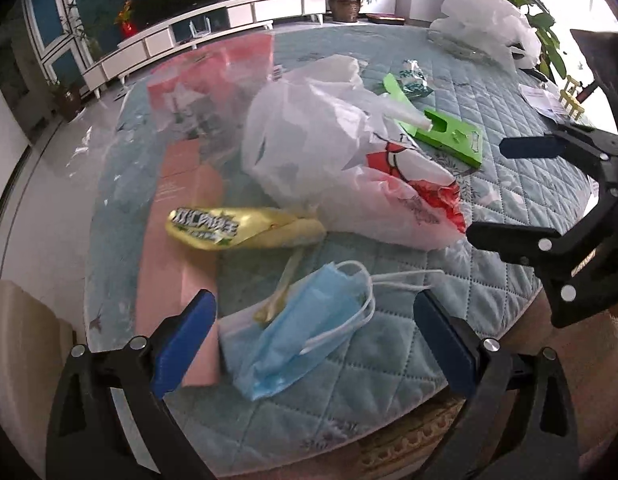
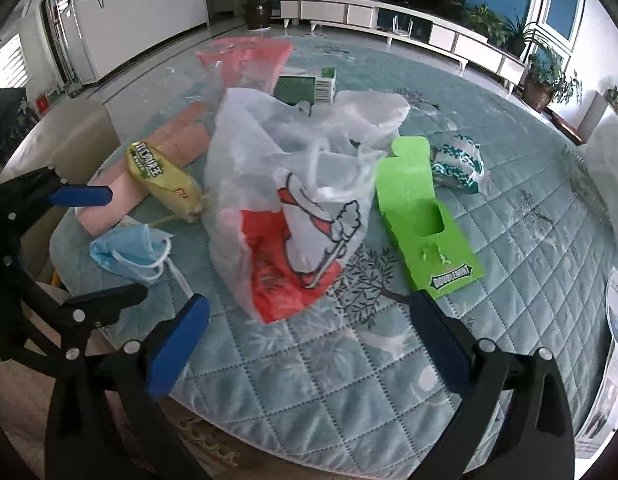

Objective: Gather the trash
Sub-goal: 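Move both tools toward the blue face mask and white plastic bag, then grasp the blue face mask with the left tool while the right tool grasps the white plastic bag, then carry the mask and bag with both tools over the orange bin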

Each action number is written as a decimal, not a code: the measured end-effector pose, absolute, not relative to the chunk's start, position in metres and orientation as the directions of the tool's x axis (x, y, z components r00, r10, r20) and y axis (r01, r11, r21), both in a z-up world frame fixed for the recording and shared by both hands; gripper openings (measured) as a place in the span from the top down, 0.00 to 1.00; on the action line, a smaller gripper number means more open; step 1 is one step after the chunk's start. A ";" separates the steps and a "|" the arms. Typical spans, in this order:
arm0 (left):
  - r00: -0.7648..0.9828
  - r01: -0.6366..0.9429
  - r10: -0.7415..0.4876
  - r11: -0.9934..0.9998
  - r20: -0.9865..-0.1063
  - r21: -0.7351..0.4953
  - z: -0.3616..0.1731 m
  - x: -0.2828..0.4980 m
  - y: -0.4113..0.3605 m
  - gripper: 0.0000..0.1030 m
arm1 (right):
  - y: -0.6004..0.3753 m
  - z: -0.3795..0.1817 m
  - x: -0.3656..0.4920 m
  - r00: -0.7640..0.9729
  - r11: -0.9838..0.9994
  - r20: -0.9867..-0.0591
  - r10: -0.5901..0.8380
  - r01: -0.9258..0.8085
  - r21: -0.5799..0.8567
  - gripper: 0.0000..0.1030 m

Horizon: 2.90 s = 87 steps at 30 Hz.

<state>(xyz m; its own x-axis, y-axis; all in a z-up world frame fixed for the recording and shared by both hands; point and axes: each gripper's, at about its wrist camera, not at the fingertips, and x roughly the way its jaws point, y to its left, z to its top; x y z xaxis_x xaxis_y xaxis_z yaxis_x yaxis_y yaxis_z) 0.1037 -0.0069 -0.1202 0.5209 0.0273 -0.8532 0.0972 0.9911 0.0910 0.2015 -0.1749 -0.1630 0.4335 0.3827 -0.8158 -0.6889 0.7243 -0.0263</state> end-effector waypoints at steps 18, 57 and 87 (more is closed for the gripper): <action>0.454 0.069 0.019 0.996 -0.891 0.057 -0.142 0.114 -0.004 0.52 | -0.145 -0.191 0.230 0.282 0.691 -0.868 0.407 -0.717 0.091 0.77; 0.615 0.045 -0.030 0.999 -0.788 -0.003 -0.046 0.053 0.030 0.86 | -0.177 -0.054 0.142 0.523 0.725 -0.692 0.497 -0.689 -0.001 0.97; 0.609 -0.264 0.206 0.963 -0.766 0.050 -0.012 -0.113 0.181 0.86 | 0.005 -0.041 0.016 0.218 0.300 -0.691 0.690 -0.954 -0.002 0.97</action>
<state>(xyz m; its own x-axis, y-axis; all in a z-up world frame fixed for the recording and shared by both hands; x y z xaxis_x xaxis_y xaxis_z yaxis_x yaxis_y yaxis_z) -0.1134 0.1805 -0.0123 0.6092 0.2065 -0.7657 -0.2639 0.9633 0.0498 0.0158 0.0048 -0.0406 0.2178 0.6897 -0.6906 -0.9541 0.2995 -0.0018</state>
